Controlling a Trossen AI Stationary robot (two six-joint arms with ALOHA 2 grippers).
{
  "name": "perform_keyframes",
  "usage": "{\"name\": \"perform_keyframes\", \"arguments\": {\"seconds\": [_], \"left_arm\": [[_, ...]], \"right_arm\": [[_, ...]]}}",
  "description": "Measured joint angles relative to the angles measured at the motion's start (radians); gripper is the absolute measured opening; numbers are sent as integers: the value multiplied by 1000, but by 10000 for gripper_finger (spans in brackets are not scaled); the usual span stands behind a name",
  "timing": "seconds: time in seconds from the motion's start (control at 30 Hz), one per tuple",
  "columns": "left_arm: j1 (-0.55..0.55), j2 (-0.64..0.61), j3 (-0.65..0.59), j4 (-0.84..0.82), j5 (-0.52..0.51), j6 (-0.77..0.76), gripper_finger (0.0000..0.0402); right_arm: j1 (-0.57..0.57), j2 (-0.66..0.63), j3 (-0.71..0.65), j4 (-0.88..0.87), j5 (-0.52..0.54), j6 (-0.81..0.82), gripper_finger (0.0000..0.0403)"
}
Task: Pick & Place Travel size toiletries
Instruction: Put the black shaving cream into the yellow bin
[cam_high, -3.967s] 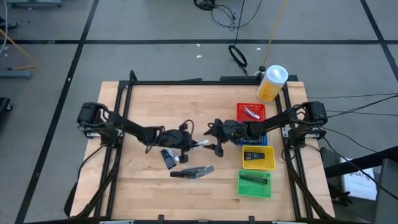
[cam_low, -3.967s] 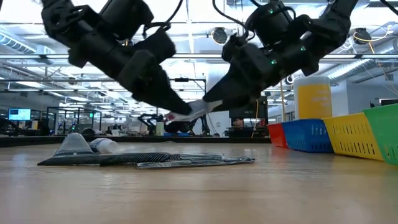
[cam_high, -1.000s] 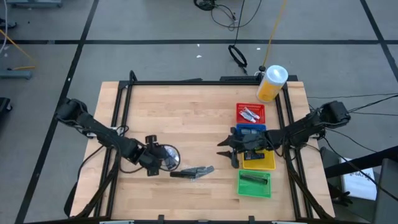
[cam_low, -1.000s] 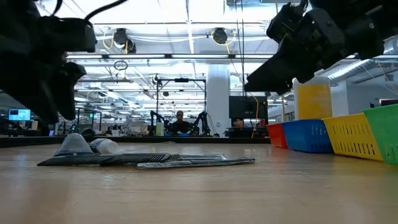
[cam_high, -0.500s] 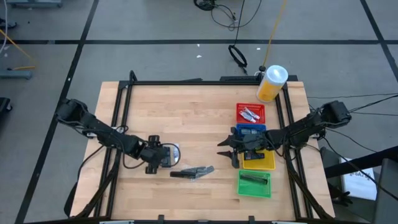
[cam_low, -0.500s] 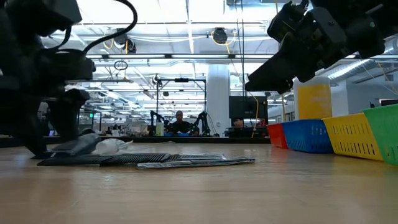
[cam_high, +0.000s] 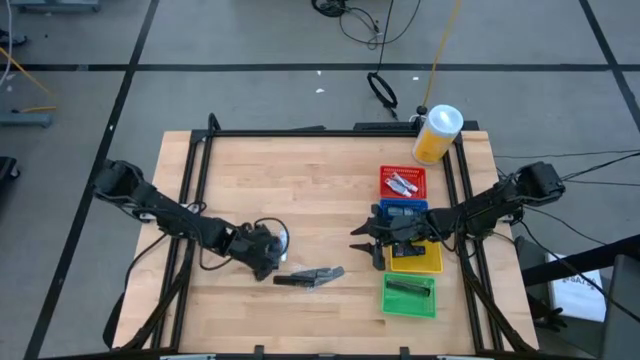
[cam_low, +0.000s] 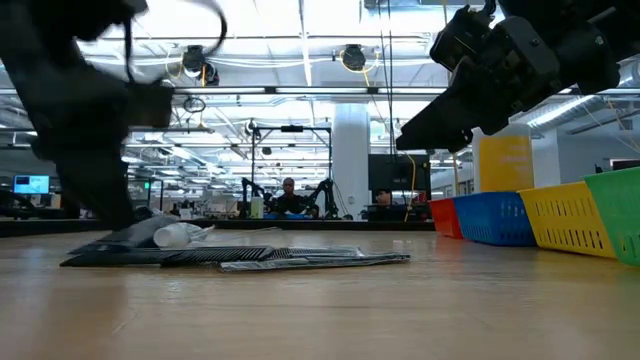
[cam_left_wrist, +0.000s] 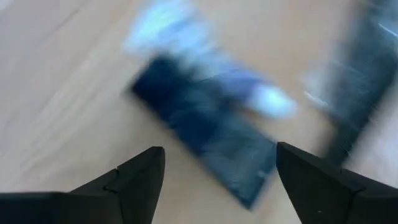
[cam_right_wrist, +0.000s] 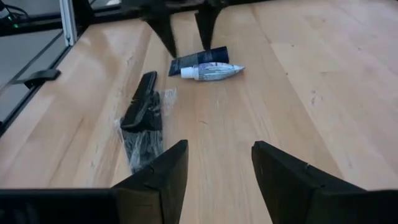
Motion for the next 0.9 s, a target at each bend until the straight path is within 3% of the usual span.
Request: {"name": "perform_keyframes", "arguments": {"seconds": [0.13, 0.3, 0.43, 0.7, 0.9], "left_arm": [[6, 52, -11, 11, -70, -208, 319], [7, 124, -13, 123, -163, -230, 307], [17, 144, -13, 160, -183, -208, 252], [34, 123, -7, 108, -161, -83, 85], [116, 101, 135, 110, -131, 183, 73]], "right_arm": [[0, 0, 0, -18, -1, -15, 169], [0, 0, -1, -41, -1, -17, 169], [2, 0, -1, -47, -1, -17, 169], [17, -113, -1, -131, -6, -10, 169], [102, -322, -1, -305, 57, -10, 169]]}}
